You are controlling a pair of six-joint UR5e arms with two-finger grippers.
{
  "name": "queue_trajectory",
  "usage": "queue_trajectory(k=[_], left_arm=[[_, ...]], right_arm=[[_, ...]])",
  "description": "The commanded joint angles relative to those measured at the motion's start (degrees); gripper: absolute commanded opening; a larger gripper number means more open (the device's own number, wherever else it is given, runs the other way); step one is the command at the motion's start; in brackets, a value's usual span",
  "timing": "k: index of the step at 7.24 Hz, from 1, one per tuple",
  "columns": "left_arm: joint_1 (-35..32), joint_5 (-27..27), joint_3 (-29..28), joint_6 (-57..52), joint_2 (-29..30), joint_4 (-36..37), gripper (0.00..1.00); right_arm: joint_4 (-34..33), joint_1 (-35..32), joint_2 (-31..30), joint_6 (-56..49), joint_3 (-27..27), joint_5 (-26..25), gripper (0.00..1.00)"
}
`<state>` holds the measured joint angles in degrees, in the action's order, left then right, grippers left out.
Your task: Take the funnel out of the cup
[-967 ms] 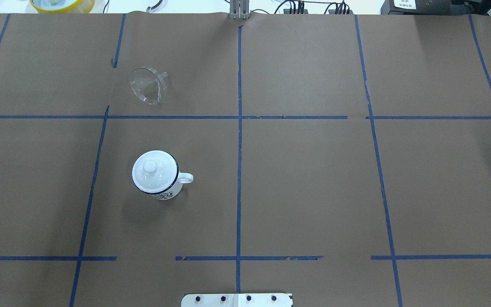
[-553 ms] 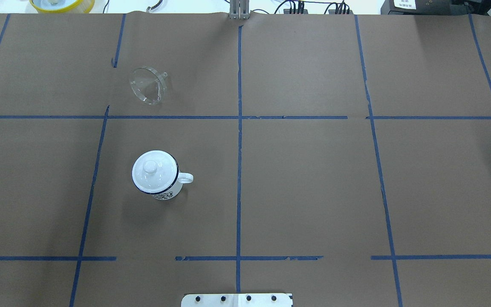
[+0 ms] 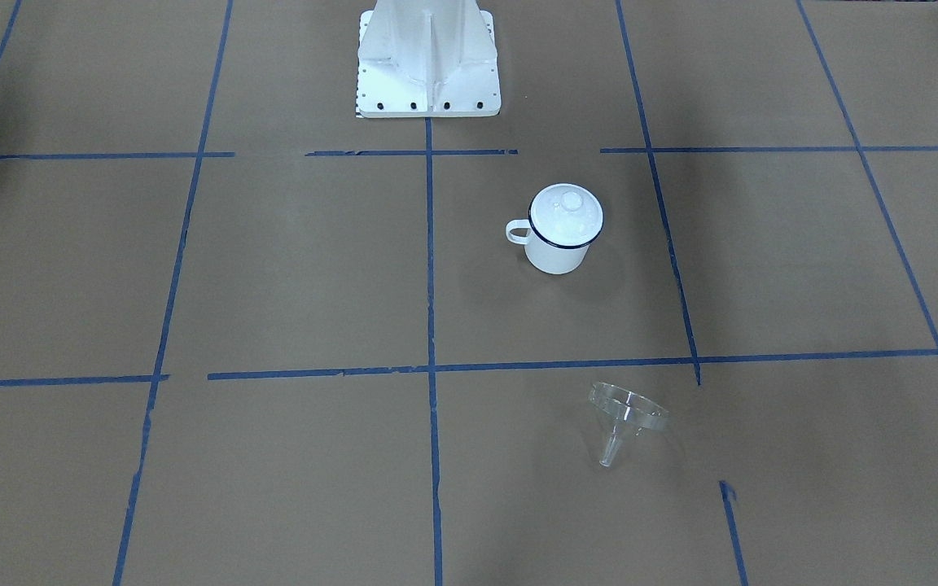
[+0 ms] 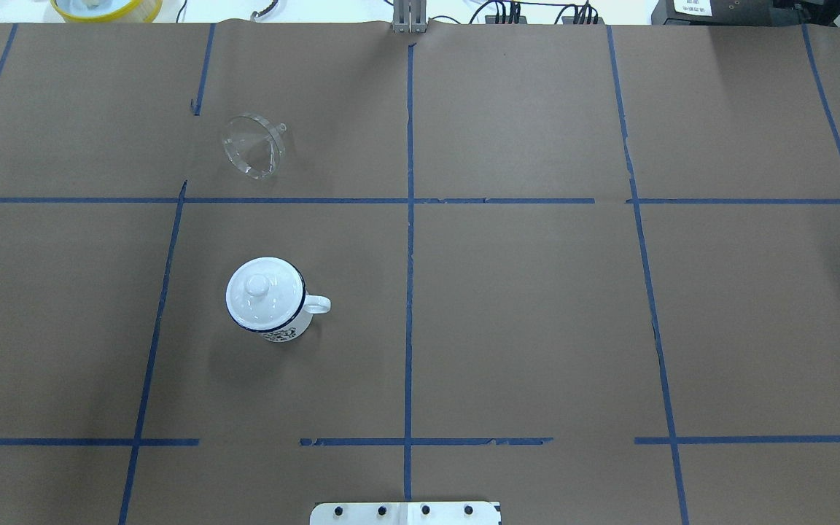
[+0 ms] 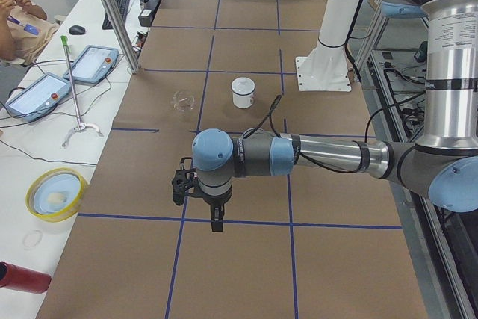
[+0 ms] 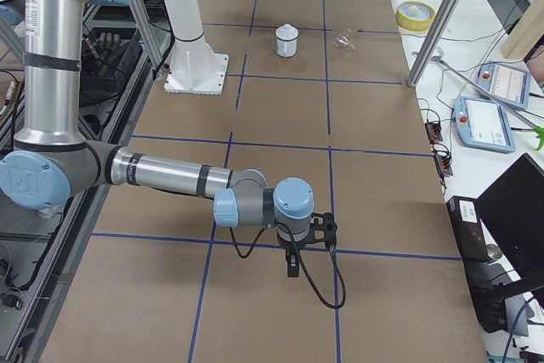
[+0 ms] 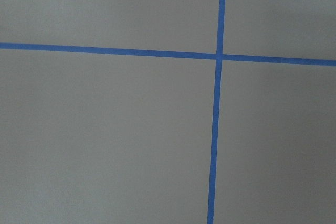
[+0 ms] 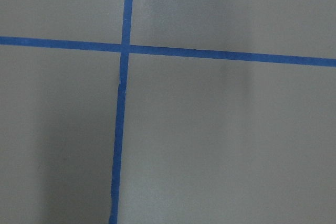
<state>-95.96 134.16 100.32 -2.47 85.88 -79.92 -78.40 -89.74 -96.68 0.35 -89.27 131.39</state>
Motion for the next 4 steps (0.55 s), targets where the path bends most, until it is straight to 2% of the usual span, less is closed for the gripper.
queue_trajectory(k=[1, 3, 4], left_arm=[[0.16, 0.14, 0.48, 0.0, 0.69, 1.61, 1.0], [0.25, -2.14, -0.83, -6.19, 0.87, 1.17, 1.0], [0.25, -1.54, -0.91, -7.54, 0.96, 1.08, 1.0]], right_arm=[[0.0, 0.0, 0.0, 0.0, 0.06, 0.0, 1.0], [0.0, 0.0, 0.0, 0.0, -0.03, 0.0, 1.0], [0.0, 0.0, 0.0, 0.0, 0.06, 0.0, 1.0]])
